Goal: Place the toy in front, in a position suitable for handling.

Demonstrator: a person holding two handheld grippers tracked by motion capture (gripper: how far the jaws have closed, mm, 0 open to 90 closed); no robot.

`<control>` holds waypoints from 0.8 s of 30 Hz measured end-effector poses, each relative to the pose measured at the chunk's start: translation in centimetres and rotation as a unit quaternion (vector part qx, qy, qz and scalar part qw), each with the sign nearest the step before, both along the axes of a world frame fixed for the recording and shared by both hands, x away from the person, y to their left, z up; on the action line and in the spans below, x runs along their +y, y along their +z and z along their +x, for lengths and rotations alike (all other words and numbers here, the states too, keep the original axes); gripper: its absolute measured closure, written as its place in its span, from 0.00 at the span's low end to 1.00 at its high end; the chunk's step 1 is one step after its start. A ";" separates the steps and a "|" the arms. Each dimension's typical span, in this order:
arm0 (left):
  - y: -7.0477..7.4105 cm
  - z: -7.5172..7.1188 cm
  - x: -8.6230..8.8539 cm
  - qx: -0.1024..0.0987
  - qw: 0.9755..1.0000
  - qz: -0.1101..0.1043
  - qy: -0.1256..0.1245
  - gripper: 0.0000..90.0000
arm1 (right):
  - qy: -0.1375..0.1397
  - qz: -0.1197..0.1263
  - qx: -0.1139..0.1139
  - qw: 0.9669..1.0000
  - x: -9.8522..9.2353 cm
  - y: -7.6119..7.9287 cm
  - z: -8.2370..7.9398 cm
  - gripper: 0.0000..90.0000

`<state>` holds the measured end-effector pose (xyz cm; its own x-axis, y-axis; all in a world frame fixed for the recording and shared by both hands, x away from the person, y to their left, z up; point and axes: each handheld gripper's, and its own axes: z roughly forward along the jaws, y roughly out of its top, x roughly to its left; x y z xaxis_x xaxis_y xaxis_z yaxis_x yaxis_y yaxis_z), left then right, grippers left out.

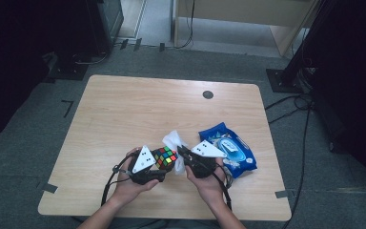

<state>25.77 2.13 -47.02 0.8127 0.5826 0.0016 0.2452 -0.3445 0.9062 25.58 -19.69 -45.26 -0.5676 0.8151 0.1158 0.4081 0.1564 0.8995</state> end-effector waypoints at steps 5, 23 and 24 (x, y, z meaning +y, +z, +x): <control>0.5 0.4 0.9 0.005 1.000 -0.017 0.005 0.38 | -0.031 -0.013 0.033 0.999 -1.4 -2.0 1.3 0.99; 0.0 0.6 0.7 0.001 1.000 -0.005 0.014 0.38 | 0.023 0.096 0.094 0.991 0.3 2.5 0.0 0.21; 0.0 0.6 0.6 -0.001 1.000 -0.003 0.014 0.38 | 0.023 0.100 0.100 0.990 0.6 2.5 -0.1 0.20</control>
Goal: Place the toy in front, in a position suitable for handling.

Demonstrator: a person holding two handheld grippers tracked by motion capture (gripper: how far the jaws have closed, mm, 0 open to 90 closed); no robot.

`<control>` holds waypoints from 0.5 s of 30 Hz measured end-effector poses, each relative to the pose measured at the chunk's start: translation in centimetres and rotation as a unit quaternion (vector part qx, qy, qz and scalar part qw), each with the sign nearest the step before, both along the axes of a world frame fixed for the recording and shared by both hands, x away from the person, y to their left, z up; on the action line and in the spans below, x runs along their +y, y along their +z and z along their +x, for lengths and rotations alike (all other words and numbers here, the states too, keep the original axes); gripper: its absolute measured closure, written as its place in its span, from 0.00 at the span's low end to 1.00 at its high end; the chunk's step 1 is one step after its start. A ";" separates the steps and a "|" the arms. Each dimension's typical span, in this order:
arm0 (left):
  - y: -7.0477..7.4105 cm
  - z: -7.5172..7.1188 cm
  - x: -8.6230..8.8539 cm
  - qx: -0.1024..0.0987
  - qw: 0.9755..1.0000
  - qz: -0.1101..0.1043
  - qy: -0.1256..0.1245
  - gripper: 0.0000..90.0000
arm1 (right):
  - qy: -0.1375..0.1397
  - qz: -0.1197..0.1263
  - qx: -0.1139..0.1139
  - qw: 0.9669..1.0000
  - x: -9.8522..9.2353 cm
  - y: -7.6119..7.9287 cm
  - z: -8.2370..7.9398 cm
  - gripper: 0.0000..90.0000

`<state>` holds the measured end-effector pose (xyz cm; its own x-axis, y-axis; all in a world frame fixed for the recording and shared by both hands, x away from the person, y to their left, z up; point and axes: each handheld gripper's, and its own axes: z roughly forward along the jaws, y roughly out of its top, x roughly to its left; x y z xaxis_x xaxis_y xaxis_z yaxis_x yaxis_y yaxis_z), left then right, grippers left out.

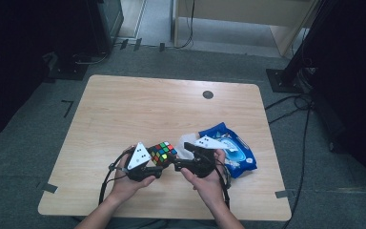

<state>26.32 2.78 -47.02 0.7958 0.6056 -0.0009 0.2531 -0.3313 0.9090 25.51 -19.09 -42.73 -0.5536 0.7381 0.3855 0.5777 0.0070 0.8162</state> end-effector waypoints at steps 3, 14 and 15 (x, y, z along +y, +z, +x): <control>0.0 -0.2 -0.3 -0.004 1.000 0.002 -0.002 0.38 | -0.001 0.006 0.027 1.000 0.7 -0.4 0.2 0.18; 0.1 -0.8 -1.1 -0.014 1.000 0.015 -0.005 0.38 | -0.006 -0.006 0.060 0.998 2.2 -1.7 0.6 0.38; 0.1 -0.8 -1.1 -0.015 1.000 0.015 -0.005 0.38 | -0.007 -0.004 0.060 0.998 2.1 -1.7 0.6 0.38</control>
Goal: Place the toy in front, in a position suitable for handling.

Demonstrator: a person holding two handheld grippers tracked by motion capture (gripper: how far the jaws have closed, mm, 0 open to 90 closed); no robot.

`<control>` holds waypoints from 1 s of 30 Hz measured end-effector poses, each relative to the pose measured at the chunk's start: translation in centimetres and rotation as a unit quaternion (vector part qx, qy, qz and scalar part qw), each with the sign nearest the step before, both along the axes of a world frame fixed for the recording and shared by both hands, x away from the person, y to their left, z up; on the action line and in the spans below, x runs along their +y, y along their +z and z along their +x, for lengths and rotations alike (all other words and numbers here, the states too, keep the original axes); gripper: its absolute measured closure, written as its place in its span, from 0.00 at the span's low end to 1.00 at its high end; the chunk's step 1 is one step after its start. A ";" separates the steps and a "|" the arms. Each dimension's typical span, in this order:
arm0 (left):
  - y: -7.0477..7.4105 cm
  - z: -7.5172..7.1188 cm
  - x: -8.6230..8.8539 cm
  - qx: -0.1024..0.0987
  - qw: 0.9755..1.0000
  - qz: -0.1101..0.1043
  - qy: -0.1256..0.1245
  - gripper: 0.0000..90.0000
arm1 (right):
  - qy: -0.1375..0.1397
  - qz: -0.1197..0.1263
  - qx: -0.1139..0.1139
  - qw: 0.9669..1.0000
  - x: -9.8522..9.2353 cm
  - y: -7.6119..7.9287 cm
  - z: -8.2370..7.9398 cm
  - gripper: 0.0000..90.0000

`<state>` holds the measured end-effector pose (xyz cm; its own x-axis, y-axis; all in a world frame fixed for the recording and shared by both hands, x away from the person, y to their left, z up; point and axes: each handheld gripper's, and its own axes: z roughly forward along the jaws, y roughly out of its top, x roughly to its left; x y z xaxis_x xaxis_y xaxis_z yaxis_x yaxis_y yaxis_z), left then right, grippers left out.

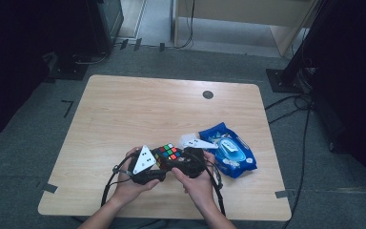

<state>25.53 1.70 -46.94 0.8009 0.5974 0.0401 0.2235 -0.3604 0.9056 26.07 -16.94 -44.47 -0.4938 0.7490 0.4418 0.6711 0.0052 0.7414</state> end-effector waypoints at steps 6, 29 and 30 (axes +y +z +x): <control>0.0 0.1 -0.2 0.004 1.000 0.008 -0.003 0.38 | 0.002 -0.036 -0.024 0.999 0.3 0.3 -0.4 0.39; 1.6 3.3 5.0 0.064 0.994 -0.067 0.063 0.38 | 0.004 0.006 -0.100 0.995 -2.2 -1.0 -0.8 0.32; 1.7 3.3 5.1 0.064 0.994 -0.070 0.062 0.38 | 0.016 -0.004 -0.096 0.995 -1.8 -1.5 -0.8 0.32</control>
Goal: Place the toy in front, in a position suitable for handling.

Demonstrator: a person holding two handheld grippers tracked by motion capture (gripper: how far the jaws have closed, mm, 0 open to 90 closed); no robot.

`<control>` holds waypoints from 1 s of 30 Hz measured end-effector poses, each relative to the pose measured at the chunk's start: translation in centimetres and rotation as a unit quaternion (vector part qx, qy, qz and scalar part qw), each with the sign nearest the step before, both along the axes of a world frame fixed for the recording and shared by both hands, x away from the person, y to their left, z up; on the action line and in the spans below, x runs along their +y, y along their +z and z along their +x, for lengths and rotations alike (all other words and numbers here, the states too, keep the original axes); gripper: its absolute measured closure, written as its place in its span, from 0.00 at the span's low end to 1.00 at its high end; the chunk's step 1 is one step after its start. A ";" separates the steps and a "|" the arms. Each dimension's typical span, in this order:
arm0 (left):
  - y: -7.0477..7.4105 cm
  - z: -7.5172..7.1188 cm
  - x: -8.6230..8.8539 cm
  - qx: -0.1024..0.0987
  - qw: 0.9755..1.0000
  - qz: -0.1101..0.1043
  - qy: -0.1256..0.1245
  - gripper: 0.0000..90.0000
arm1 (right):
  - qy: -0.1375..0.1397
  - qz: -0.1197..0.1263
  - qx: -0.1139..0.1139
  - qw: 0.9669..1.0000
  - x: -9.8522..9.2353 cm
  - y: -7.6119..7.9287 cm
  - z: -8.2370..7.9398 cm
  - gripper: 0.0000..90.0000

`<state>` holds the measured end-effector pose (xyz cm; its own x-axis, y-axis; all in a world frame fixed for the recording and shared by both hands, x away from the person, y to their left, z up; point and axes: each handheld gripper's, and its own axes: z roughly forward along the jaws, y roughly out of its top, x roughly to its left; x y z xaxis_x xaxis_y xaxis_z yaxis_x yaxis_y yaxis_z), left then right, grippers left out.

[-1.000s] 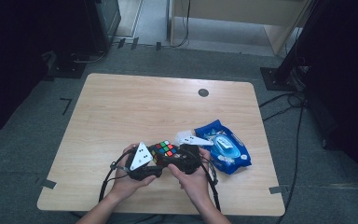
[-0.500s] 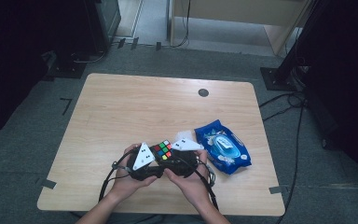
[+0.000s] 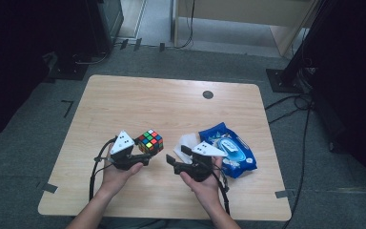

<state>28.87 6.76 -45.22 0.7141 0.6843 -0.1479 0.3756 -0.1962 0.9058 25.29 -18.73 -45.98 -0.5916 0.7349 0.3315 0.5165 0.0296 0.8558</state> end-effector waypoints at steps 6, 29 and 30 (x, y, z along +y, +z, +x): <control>0.0 -0.3 -0.8 0.012 1.000 -0.008 -0.012 0.38 | 0.023 -0.036 -0.023 0.999 3.2 -1.2 -0.1 0.29; 0.4 -0.3 -1.6 0.055 0.997 -0.015 -0.048 0.37 | 0.020 -0.130 -0.145 0.981 4.3 -1.9 -1.1 0.39; 0.4 -0.3 -1.6 0.057 0.997 -0.015 -0.050 0.37 | 0.024 -0.144 -0.159 0.976 4.4 -1.9 -1.2 0.39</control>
<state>28.61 5.14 -44.78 0.7557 0.6048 -0.2514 0.4565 -0.2111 0.8643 24.13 -14.37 -47.90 -0.6665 0.7400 -0.0902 0.2187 0.3098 0.9253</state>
